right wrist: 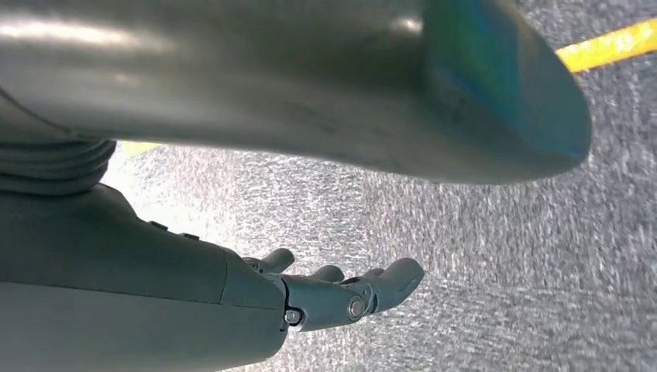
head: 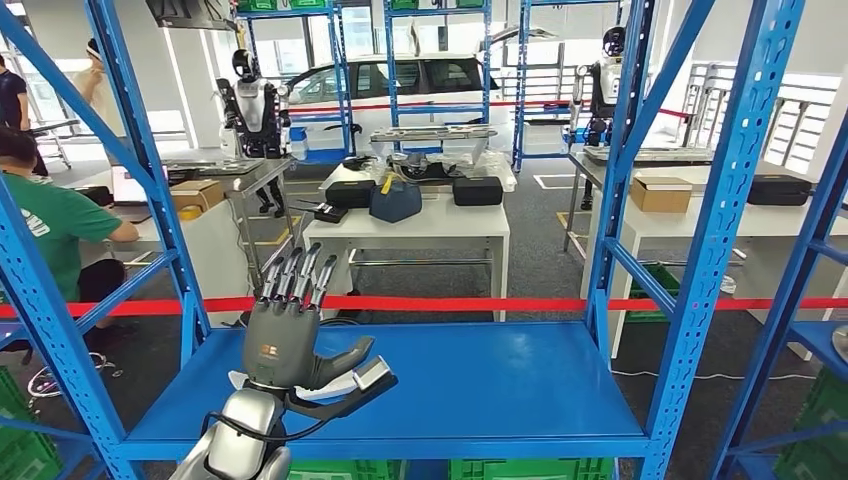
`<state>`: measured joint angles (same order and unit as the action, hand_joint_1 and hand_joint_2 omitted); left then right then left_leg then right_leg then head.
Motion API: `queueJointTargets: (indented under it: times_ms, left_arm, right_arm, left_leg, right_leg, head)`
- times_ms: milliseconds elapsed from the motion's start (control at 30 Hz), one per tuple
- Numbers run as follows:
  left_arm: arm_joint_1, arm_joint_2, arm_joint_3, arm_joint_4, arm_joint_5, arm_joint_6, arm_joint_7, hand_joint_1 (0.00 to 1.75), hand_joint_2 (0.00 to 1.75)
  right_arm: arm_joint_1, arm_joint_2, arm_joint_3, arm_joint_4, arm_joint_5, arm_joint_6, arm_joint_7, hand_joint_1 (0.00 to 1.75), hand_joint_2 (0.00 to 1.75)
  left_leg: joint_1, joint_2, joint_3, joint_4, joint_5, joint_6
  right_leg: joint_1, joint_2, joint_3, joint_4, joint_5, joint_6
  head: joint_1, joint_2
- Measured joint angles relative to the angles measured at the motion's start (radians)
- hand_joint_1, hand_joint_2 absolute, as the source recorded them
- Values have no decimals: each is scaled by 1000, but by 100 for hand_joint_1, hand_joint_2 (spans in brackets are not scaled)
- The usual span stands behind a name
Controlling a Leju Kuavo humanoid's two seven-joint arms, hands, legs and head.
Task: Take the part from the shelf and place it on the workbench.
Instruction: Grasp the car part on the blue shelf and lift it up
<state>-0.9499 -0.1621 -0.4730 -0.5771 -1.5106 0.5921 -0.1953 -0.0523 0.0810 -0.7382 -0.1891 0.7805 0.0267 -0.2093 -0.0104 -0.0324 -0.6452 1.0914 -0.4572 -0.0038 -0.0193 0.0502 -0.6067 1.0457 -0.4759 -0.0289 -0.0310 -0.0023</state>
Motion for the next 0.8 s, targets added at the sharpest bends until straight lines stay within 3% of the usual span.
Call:
queueJointTargets:
  times_ms: [67,133,200,267,333,367,400,467,533,600,700,733,800]
  left_arm:
    - [-2,-1,0,0,0,0,0,0,0]
    - [-3,-3,0,-1,0,0,0,0,0]
    - [-5,-7,0,-2,0,0,0,0,0]
    - [-8,-10,0,-2,0,0,0,0,0]
    - [-7,-11,0,0,0,-1,0,0,0]
    - [-5,-11,0,1,0,-1,0,0,0]
    - [-4,-12,0,1,0,-2,0,0,0]
    - [-3,-13,0,1,0,-2,0,0,0]
    - [-4,-14,0,0,0,-2,0,0,0]
    - [-4,-15,0,0,0,-3,0,0,0]
    - [-5,-16,0,-1,0,-3,0,0,0]
    - [-6,-16,0,-1,0,-3,0,0,0]
    - [-7,-15,0,0,0,-3,0,0,0]
  right_arm:
    - [0,2,0,0,0,0,0,0,0]
    - [2,4,0,0,0,1,0,0,0]
    - [3,5,0,0,0,2,0,0,0]
    - [0,4,0,0,0,2,0,0,0]
    - [-1,3,0,0,0,2,0,0,0]
    - [0,2,0,0,0,2,1,0,0]
    - [2,2,0,0,0,2,1,0,0]
    - [2,0,0,0,0,2,1,0,0]
    - [1,0,0,0,0,2,0,0,0]
    - [1,1,0,1,0,2,0,0,0]
    - [2,2,0,1,0,2,0,0,0]
    - [2,2,0,1,0,2,0,0,0]
    - [0,2,0,1,0,2,0,0,0]
  left_leg:
    - [-4,-18,33,-63,12,11]
    - [-7,-11,43,-78,11,17]
    - [-3,3,57,-99,17,23]
    - [1,20,67,-111,18,28]
    - [1,35,68,-108,12,32]
    - [1,42,69,-104,8,32]
    - [2,48,69,-99,3,30]
    - [5,62,71,-83,-13,23]
    - [2,73,69,-64,-30,11]
    - [-4,81,69,-56,-40,2]
    - [-4,86,73,-49,-55,-8]
    - [-2,76,64,-25,-72,-14]
    - [3,48,11,91,-129,-26]
  right_leg:
    - [-5,11,0,-3,0,10]
    - [-9,21,0,-11,2,23]
    - [-6,4,-6,1,-9,33]
    - [-3,-27,-52,91,-54,39]
    - [-2,-38,-124,223,-103,45]
    - [-2,-40,-147,258,-106,47]
    - [-3,-42,-152,257,-91,49]
    - [-5,-58,-102,140,-22,53]
    - [-3,-82,-50,35,15,47]
    - [0,-87,-42,20,11,33]
    - [-4,-67,-37,16,9,15]
    - [-6,-61,-33,14,9,10]
    - [-9,-49,-27,11,7,4]
  head:
    - [0,0]
    - [0,0]
    - [0,0]
    - [0,0]
    - [1,0]
    - [1,0]
    - [1,0]
    - [1,0]
    - [1,0]
    - [1,0]
    - [0,0]
    - [0,0]
    - [-1,0]
